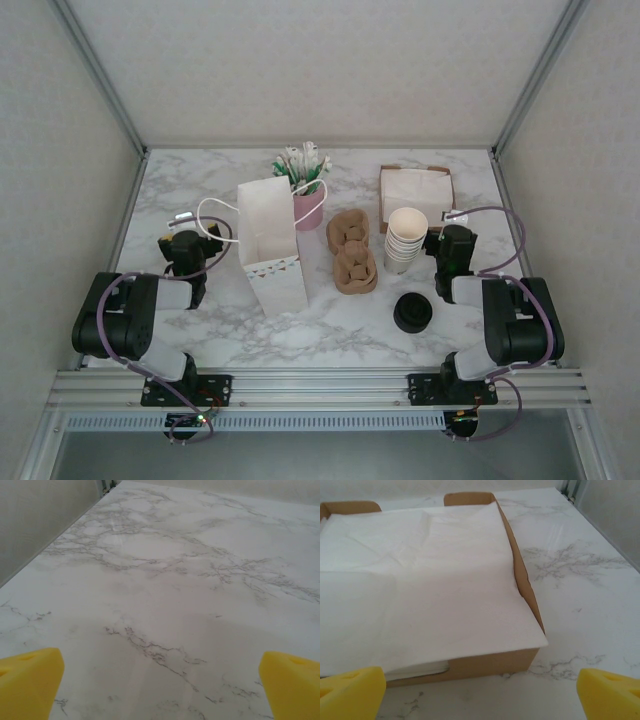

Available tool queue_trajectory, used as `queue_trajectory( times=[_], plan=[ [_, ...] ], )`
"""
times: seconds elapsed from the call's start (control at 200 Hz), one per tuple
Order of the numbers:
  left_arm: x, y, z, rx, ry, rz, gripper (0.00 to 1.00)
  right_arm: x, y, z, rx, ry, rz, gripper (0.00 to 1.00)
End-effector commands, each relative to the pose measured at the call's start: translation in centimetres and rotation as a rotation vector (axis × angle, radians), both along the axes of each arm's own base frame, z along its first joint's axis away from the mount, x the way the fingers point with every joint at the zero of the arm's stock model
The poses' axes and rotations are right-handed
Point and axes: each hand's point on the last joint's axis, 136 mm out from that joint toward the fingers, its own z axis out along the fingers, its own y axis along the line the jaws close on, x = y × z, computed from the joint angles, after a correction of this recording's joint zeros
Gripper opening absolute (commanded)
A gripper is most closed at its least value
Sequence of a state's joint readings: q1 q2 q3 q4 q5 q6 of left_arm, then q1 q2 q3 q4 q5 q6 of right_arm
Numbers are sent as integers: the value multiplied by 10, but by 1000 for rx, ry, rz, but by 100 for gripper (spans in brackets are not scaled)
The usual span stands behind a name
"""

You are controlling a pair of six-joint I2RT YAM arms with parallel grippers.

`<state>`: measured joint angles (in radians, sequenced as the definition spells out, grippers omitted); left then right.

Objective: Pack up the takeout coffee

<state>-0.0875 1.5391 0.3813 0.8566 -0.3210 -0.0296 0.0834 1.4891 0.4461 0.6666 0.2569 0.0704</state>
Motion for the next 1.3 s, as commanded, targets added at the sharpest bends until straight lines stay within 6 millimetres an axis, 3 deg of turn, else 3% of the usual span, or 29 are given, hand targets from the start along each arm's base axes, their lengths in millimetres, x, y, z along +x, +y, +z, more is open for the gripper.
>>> queue_trajectory(
  times=[0.0,0.24,0.43,0.531,0.616,0.706,0.776,0.951,1.031,1.131,1.296],
  plan=[
    [3,0,7,-19,-35,-6,100,3,-16,26,-28,11,-107,99],
    [-5,9,15,-33,-75,42,100,-34,-40,64,11,69,-245,99],
    [-4,6,18,-29,-68,19,100,-60,-60,108,102,136,-401,99],
    [-10,27,48,-19,-54,153,100,-79,-74,131,124,157,-507,99],
    [-18,28,82,-32,-69,169,100,-81,-67,156,161,146,-471,99],
    [-43,47,99,-117,-100,323,100,-83,-55,185,230,115,-416,99],
    [-69,60,108,-236,-105,464,100,-83,-39,209,287,105,-324,99],
    [-98,45,143,-439,-131,417,100,-86,23,257,344,120,-63,87],
    [-114,45,148,-511,-134,453,100,-88,59,270,300,147,38,79],
    [-121,30,148,-581,-88,392,100,-88,109,273,218,202,161,68],
    [-133,10,139,-677,19,334,100,-94,187,245,61,346,303,56]
  ],
)
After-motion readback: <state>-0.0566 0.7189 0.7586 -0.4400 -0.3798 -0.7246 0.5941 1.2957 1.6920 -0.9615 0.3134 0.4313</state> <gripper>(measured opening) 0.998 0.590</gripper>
